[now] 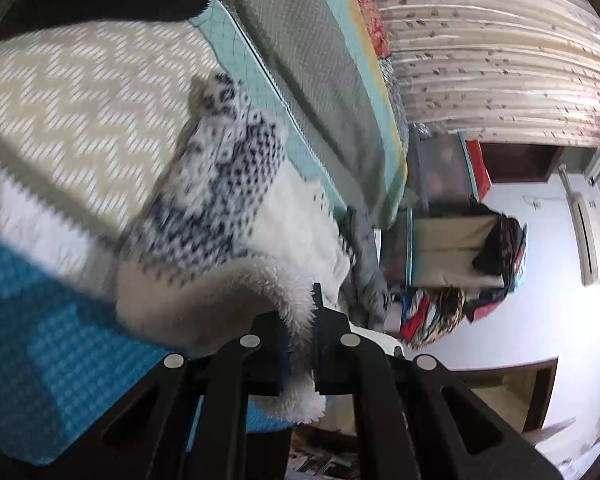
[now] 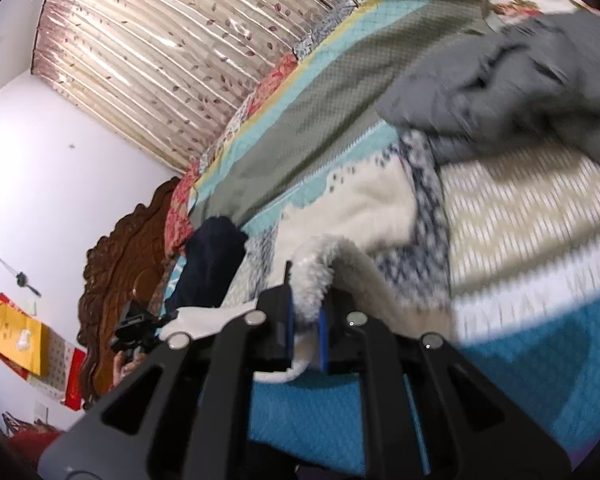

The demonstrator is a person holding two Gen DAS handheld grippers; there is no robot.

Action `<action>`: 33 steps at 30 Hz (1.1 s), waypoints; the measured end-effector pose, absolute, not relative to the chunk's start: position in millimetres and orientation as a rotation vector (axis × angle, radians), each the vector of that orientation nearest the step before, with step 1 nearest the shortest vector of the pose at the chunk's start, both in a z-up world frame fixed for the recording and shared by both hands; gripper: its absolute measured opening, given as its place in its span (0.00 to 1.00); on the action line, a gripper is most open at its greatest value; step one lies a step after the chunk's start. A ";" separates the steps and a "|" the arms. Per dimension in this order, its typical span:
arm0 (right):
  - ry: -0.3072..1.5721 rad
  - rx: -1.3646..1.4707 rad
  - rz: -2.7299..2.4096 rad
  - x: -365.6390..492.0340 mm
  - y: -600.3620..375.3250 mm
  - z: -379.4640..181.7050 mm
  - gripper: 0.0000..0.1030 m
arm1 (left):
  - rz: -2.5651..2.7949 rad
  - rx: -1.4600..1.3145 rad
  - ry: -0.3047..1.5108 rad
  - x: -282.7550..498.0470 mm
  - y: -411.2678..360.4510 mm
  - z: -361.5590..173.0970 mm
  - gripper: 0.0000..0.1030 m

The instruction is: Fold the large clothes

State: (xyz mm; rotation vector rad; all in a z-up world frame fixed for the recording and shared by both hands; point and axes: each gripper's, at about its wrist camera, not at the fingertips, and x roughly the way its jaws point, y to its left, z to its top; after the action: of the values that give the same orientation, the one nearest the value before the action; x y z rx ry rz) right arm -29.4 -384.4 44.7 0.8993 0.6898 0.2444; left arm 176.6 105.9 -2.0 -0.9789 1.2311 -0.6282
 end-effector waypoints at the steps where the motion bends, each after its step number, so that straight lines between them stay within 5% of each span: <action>1: 0.703 0.900 0.238 -7.2 -389.6 43.2 0.09 | -0.610 -0.990 1.243 196.7 101.4 -3.2 0.10; 5: 0.719 0.904 0.118 90.7 -418.8 35.5 0.11 | -0.488 -1.015 1.293 287.2 85.1 -15.5 0.10; 6: 0.724 0.894 0.058 109.1 -423.6 30.8 0.21 | -0.466 -1.003 1.301 306.9 80.5 -19.1 0.15; 7: 0.743 0.878 -0.049 131.7 -429.1 22.8 0.52 | -0.434 -0.969 1.325 337.8 73.3 -28.3 0.19; 8: 0.759 0.860 -0.158 143.1 -431.8 16.9 0.69 | -0.379 -0.934 1.355 358.7 69.2 -38.1 0.20; 9: 0.756 0.849 -0.214 148.0 -432.7 13.9 0.75 | -0.270 -0.892 1.390 373.3 69.2 -48.7 0.20; 13: 0.712 0.735 -0.187 146.2 -406.9 22.4 0.73 | -0.131 -0.843 1.432 394.8 69.0 -64.5 0.20; 19: 0.803 0.366 0.214 160.5 -288.4 27.0 0.59 | -0.348 -0.710 1.179 372.9 53.5 -6.3 0.23; 24: 1.076 0.437 0.332 253.2 -231.2 -37.3 0.58 | -0.491 -0.451 1.112 317.6 8.3 -0.8 0.26; 28: 0.951 0.519 0.063 311.0 -262.2 -39.5 0.58 | -0.437 -0.300 1.151 292.8 -12.2 -28.4 0.26; 33: 0.864 0.622 0.171 274.4 -287.0 -11.1 0.64 | -0.347 -0.245 1.105 285.3 15.8 -29.7 0.26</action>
State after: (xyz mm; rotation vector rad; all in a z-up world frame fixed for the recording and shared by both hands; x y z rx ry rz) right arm 274.4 -287.0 -11.1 0.6216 0.8644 0.1707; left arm 285.3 15.8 -29.7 -0.2450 1.1053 -0.3471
